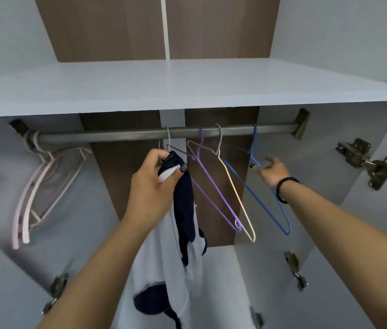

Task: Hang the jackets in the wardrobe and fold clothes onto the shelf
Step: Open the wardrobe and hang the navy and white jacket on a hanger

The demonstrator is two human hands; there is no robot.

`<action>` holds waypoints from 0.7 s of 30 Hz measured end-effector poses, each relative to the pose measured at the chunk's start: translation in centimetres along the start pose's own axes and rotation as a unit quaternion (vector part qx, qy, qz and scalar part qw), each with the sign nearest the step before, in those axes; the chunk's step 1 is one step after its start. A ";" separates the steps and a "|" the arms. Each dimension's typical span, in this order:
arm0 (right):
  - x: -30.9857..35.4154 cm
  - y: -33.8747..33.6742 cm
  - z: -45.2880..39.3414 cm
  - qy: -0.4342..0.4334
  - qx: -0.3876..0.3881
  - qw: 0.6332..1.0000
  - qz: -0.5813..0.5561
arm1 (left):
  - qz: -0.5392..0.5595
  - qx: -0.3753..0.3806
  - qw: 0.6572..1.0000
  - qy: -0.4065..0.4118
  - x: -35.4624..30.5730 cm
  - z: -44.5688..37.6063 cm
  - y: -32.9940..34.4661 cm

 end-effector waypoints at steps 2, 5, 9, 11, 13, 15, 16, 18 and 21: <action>-0.2 0.8 -0.6 0.011 0.006 0.999 -0.052 | -0.020 -0.027 0.999 -0.004 -0.2 0.5 -0.1; 0.2 1.2 -1.5 0.025 -0.032 0.995 -0.097 | -0.101 -0.096 0.990 -0.034 -0.5 1.4 -0.4; 1.5 -0.5 -1.4 0.025 -0.127 0.991 -0.027 | -0.210 -0.140 0.961 -0.115 -0.7 3.1 -1.3; 1.9 -1.2 -1.0 0.018 -0.134 0.990 -0.046 | -0.176 -0.146 0.961 -0.158 -0.7 4.4 -1.8; 2.0 -1.6 -0.4 0.020 -0.132 0.989 -0.056 | -0.089 -0.150 0.960 -0.221 -0.5 6.1 -2.2; 2.2 -1.8 0.6 0.023 -0.113 0.993 -0.030 | 0.005 -0.146 0.952 -0.268 -0.3 7.9 -2.8; 2.5 -2.0 1.2 0.025 -0.105 0.994 -0.018 | 0.045 -0.141 0.948 -0.281 -0.2 8.8 -3.1; 3.3 -2.4 2.4 0.027 -0.106 0.994 -0.018 | 0.111 -0.118 0.944 -0.288 -0.5 10.4 -3.6; 4.8 -3.5 5.1 -0.003 -0.107 0.994 -0.017 | 0.231 -0.060 0.931 -0.277 -1.5 12.4 -4.1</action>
Point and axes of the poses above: each hand's wrist, its own z-axis away from the middle knuckle, its own y-axis out of the palm, x = y × z, the point moved 2 cm from there along -z, towards the middle knuckle, and after that the axes turned 14 degrees about -y, right-handed, at the moved point
